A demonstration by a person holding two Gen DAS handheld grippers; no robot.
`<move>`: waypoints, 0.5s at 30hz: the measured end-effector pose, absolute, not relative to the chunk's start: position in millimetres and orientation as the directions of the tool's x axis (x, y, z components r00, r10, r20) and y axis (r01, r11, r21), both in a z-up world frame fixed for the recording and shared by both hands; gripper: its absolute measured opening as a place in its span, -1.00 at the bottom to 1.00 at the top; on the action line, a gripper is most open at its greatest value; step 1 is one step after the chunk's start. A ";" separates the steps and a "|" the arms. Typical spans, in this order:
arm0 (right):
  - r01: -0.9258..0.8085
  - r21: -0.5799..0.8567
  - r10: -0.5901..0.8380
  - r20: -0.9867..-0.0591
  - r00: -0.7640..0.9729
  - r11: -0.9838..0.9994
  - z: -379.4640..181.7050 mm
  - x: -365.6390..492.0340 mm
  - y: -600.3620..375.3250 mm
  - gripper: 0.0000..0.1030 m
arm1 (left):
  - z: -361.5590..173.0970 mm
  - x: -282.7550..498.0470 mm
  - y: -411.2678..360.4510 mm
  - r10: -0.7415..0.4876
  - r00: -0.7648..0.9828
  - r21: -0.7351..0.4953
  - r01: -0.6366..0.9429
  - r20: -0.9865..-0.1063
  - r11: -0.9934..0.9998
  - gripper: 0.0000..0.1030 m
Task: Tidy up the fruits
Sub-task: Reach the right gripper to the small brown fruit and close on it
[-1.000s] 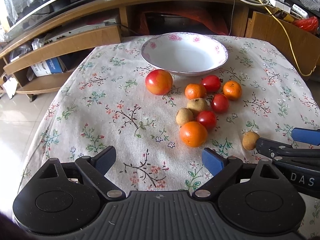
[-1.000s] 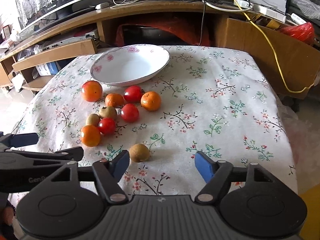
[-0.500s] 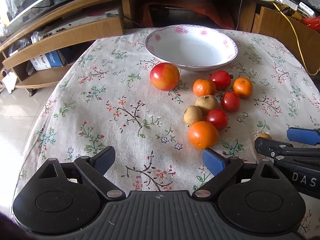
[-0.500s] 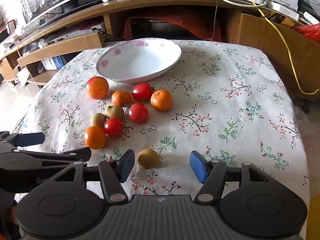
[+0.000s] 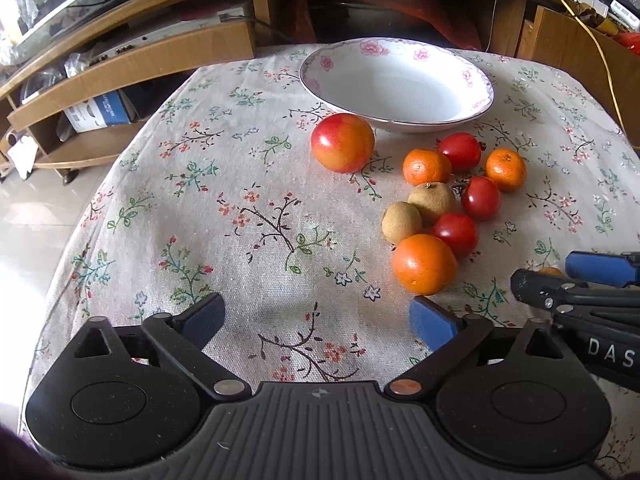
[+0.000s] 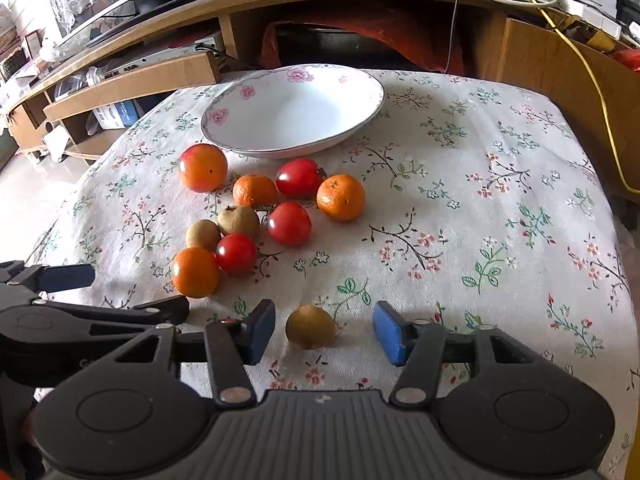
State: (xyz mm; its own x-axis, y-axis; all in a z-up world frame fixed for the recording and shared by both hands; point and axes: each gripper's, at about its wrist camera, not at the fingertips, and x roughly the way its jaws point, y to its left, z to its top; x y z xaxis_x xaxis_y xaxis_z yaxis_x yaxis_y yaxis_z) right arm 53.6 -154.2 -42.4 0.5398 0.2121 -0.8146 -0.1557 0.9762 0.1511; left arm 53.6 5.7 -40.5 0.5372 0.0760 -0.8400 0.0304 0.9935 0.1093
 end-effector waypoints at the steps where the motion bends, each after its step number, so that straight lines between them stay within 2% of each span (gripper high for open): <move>1: -0.164 0.144 0.211 -0.815 0.539 0.976 -42.7 54.1 -152.5 -0.32 | -40.5 53.0 4.5 0.079 0.543 0.117 0.036 -0.836 0.992 0.97; 4: -0.188 0.127 0.210 -0.814 0.542 0.974 -42.5 52.8 -148.3 -0.52 | -40.3 52.3 1.3 0.085 0.554 0.136 0.052 -0.828 0.989 0.97; 7: -0.207 0.126 0.220 -0.815 0.536 0.970 -42.8 51.5 -146.9 -0.63 | -40.9 52.1 0.2 0.074 0.557 0.130 0.062 -0.827 0.990 0.98; 13: -0.210 0.159 0.249 -0.813 0.527 0.965 -42.0 50.6 -151.6 -0.64 | -42.4 53.6 7.5 0.027 0.548 0.073 0.062 -0.836 0.995 0.93; 15: -0.213 0.168 0.258 -0.809 0.527 0.962 -40.5 49.2 -153.1 -0.64 | -41.6 54.2 8.8 0.009 0.544 0.052 0.065 -0.839 0.997 0.83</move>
